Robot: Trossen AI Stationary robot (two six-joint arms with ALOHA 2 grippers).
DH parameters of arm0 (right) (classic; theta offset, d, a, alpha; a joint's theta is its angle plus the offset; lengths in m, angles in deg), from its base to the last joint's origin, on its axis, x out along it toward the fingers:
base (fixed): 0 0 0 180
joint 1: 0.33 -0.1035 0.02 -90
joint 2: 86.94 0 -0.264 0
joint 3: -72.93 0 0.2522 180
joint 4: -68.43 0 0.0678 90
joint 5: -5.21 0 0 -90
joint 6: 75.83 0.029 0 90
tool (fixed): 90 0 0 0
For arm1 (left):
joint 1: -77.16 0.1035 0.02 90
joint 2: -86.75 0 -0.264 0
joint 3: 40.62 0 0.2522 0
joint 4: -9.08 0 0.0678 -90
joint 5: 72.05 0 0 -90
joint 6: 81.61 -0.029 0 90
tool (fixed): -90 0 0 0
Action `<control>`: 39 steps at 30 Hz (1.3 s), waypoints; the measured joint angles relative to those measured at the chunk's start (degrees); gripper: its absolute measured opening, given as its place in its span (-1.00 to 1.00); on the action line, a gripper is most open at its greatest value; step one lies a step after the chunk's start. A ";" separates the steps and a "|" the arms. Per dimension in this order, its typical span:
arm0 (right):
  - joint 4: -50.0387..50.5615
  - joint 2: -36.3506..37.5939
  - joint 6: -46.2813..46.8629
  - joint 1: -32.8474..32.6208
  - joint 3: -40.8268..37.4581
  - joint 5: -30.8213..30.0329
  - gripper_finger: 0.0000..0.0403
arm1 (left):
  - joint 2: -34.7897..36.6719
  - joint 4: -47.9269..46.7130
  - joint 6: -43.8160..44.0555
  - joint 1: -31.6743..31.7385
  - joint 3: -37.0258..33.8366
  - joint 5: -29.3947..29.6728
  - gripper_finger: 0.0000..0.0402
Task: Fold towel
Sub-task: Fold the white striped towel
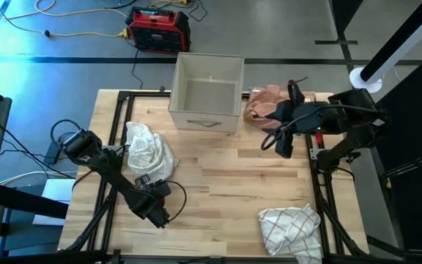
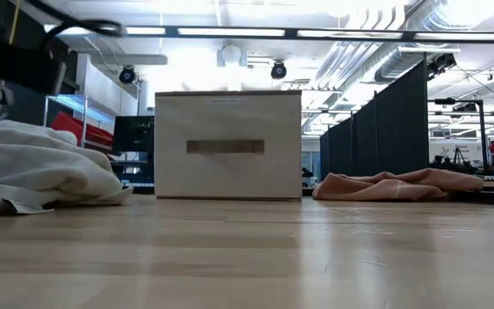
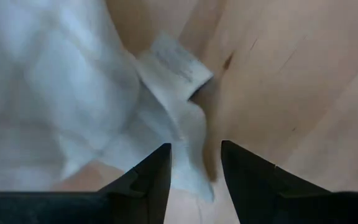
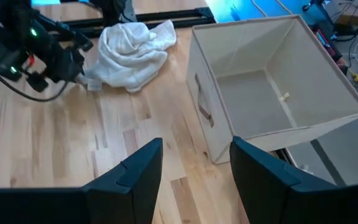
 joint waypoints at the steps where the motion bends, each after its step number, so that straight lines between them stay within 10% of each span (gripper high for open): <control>1: 0.00 0.11 0.11 0.00 0.00 -0.01 -0.15 | -0.05 1.74 0.86 0.35 -1.03 -1.85 -0.38; 8: 0.00 0.37 -0.08 0.00 0.01 0.11 -0.15 | 4.32 11.99 7.08 2.95 -6.92 -6.51 -0.95; 20: 0.00 6.44 -2.35 -0.12 -0.01 4.81 -0.15 | 24.75 12.79 -5.58 17.30 6.80 -3.83 -1.00; 33: 0.00 15.87 -2.78 -0.11 0.01 -0.67 -0.15 | 24.39 36.00 -35.86 29.10 31.88 -1.57 -1.00; 39: -0.06 15.40 2.58 -0.10 -0.11 -0.61 -0.15 | 24.75 24.20 -41.35 29.49 32.51 -11.91 -1.00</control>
